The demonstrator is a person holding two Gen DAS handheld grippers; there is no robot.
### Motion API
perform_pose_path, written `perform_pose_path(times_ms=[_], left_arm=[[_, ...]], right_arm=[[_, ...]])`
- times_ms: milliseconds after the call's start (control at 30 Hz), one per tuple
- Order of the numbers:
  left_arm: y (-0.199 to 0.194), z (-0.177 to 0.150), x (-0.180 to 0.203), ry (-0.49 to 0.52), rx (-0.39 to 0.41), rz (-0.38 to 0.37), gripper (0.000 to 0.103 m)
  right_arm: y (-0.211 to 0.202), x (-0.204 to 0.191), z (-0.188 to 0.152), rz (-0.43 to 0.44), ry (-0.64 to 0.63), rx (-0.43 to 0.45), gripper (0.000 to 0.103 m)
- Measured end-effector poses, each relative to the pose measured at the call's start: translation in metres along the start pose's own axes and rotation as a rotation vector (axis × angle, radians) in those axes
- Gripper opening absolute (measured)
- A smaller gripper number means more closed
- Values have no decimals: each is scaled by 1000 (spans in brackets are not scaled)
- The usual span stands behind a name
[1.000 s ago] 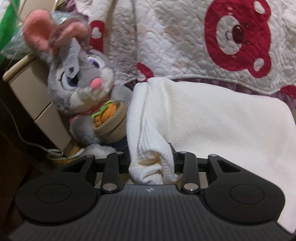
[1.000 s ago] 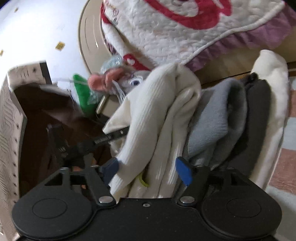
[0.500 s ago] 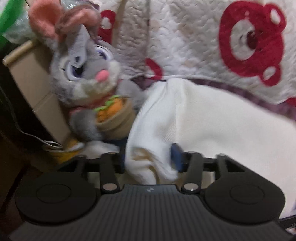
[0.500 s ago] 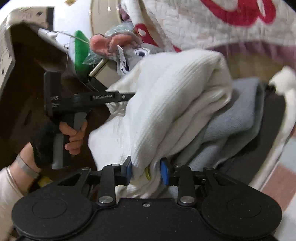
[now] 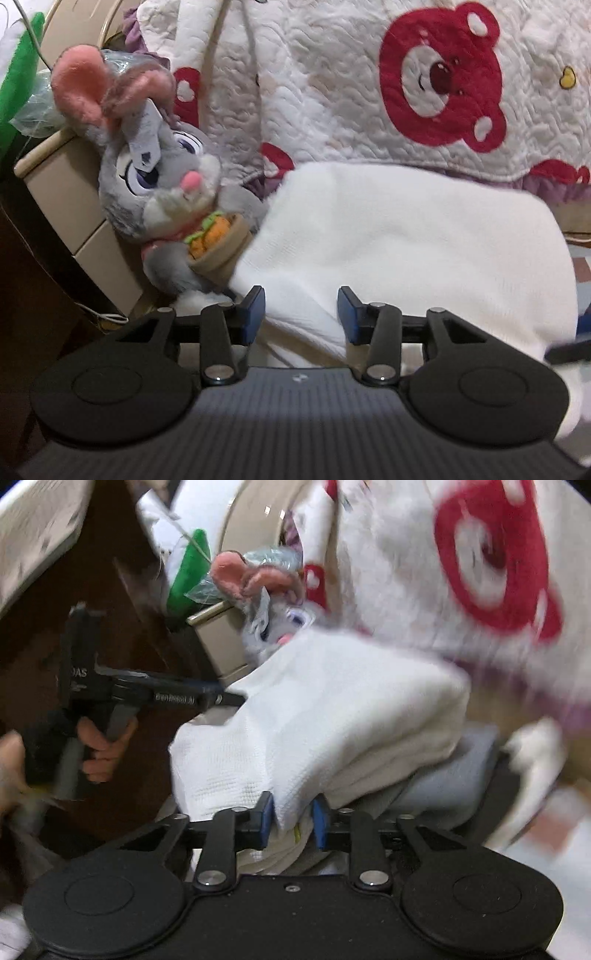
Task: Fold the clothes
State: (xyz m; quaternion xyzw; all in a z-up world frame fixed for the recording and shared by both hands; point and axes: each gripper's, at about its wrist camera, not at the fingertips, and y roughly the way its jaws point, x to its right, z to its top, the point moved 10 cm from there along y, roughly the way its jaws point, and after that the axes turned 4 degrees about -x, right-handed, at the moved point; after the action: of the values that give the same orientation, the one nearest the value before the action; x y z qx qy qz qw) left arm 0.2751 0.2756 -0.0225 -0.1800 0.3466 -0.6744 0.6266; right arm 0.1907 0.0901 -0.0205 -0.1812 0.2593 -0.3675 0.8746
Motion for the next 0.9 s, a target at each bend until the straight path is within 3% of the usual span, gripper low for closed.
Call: perform_pose_path(times_ms=[67, 167, 200, 233, 367, 433, 500, 667, 700, 767, 800, 833, 867, 900], left_arm=[[3, -5, 9, 8, -21, -5, 42], [15, -18, 13, 44, -113, 40, 42], [15, -20, 12, 38, -121, 51, 41], [15, -22, 12, 32, -128, 61, 41], [17, -26, 5, -33, -130, 36, 41], [19, -28, 3, -59, -121, 23, 41], [20, -30, 2, -78, -110, 11, 41], [19, -28, 1, -74, -109, 1, 41], [18, -27, 1, -67, -112, 3, 40], [17, -25, 0, -57, -119, 11, 38], [15, -25, 1, -55, -120, 8, 36], [13, -24, 1, -53, -118, 0, 35], [10, -23, 3, -55, -111, -19, 35], [8, -23, 5, -61, -105, -46, 35]], right_arm=[[-10, -4, 9, -106, -73, 12, 17], [-1, 10, 3, -32, 17, -52, 21], [-1, 19, 2, 1, 81, -48, 35], [-8, 28, 0, 27, 139, -12, 39], [-30, 74, -9, -118, 196, 83, 41], [-24, 86, -10, -174, 127, 66, 41], [-17, 95, -3, -111, 192, 95, 47], [11, 114, 15, -24, 513, 166, 64], [19, 114, 17, -36, 502, 166, 73], [33, 112, 22, -47, 473, 167, 81], [33, 108, 28, -14, 433, 168, 59], [33, 104, 35, 20, 393, 168, 28], [31, 99, 42, 39, 348, 173, 4], [24, 93, 50, 16, 290, 189, 4]])
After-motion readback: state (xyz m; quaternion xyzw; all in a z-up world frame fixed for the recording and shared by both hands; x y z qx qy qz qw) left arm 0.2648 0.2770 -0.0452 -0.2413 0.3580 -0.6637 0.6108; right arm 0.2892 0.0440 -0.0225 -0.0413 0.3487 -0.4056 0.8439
